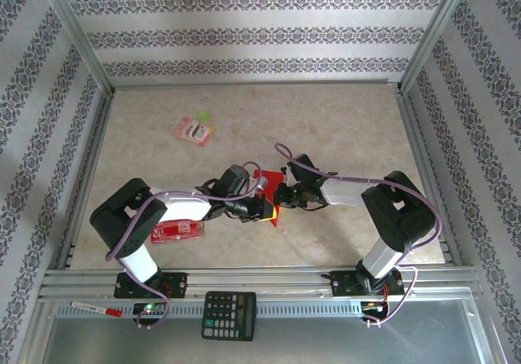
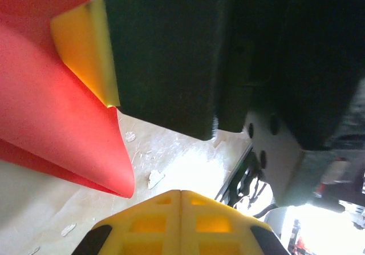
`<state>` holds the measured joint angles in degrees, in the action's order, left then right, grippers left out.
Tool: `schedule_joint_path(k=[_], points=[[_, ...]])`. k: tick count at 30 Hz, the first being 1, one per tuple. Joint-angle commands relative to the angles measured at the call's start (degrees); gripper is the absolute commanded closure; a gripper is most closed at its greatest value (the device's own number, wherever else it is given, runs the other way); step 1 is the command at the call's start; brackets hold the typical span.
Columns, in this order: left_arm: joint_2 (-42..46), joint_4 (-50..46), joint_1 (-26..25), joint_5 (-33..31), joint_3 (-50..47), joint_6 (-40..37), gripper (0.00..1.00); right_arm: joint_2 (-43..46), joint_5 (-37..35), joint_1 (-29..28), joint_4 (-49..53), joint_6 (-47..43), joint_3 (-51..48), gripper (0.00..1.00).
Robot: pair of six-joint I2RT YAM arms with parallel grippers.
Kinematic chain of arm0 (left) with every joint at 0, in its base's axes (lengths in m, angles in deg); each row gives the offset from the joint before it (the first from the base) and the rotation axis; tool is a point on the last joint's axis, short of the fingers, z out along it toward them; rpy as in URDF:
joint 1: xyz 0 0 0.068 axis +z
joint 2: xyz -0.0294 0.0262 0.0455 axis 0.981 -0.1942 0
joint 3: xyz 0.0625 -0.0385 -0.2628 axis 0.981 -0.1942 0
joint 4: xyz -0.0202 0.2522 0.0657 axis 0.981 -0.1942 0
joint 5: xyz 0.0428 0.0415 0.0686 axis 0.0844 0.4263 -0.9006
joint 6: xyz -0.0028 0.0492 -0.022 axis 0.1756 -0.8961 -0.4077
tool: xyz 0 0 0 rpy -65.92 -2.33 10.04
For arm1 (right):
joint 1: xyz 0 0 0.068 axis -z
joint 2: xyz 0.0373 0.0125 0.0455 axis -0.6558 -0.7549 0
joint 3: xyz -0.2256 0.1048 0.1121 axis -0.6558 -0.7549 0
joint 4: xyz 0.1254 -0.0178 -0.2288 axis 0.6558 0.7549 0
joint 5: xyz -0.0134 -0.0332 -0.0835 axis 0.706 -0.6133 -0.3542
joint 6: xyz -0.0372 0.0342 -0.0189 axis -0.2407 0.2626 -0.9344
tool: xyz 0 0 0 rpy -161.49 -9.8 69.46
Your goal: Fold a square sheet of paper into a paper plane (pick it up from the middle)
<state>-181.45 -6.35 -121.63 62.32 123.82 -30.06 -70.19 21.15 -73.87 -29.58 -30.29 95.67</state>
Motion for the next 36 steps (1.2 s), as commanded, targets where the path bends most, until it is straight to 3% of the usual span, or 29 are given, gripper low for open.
schedule_joint_path(k=[1, 36], points=[[-1.67, 4.37, -1.20, 1.79, -0.29, 1.13, 0.99, -2.74, -2.75, -0.47, 3.01, 0.21, -0.29, 0.99], [-9.02, 5.88, -1.31, 2.18, 0.92, 0.33, 0.95, -1.81, -1.96, -0.51, 2.50, 0.02, -0.78, 0.99]])
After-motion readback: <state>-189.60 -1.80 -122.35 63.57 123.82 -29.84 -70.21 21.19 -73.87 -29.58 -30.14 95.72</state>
